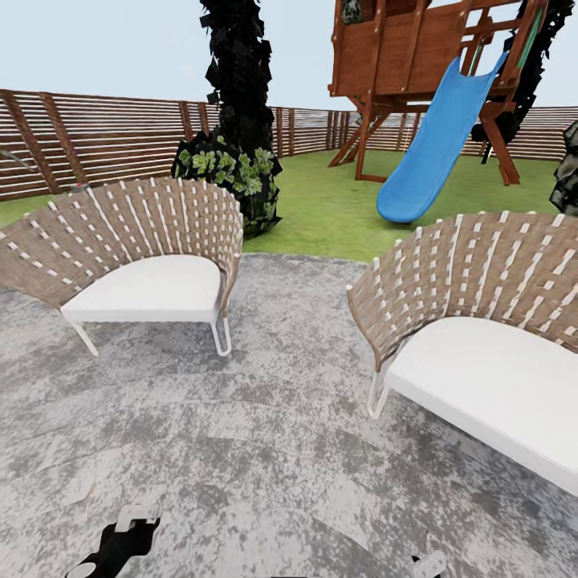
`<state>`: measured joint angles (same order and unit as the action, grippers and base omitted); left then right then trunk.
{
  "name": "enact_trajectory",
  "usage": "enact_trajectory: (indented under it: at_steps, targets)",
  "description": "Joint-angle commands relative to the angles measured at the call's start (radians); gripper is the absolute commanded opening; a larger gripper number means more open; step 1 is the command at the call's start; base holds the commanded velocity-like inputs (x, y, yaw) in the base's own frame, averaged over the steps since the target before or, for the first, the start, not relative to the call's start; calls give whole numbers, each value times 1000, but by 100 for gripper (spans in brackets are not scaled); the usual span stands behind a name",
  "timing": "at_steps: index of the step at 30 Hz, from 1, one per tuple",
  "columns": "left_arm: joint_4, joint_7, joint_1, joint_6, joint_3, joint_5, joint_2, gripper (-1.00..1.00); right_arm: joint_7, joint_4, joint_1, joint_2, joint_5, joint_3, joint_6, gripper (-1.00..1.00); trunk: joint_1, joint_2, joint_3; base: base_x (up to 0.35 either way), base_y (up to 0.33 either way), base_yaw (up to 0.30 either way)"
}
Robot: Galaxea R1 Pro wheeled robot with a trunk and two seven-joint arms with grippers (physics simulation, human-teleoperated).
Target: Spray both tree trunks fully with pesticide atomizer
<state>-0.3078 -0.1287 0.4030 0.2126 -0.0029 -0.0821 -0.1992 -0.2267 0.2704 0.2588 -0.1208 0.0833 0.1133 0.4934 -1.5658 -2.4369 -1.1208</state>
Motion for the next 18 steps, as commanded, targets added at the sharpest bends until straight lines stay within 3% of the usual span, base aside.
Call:
enact_trajectory:
  at_steps: [1, 7, 14, 18]
  targets:
    - [1, -6, 0, 2, 0, -8, 0, -100, 3, 0, 0, 0, 8, 1, 4, 100, 4, 7, 2, 0, 0, 0]
    - [1, -6, 0, 2, 0, -10, 0, -100, 3, 0, 0, 4, 9, 2, 4, 100, 27, 49, 21, 0, 0, 41]
    - [1, -6, 0, 2, -1, -10, 1, -100, 3, 0, 0, 6, 9, 3, 4, 100, 54, 98, 43, 0, 0, 247]
    - [1, -6, 0, 2, 0, -11, 1, -100, 3, -1, 0, 6, 9, 2, 4, 100, 54, 98, 43, 0, 0, 277]
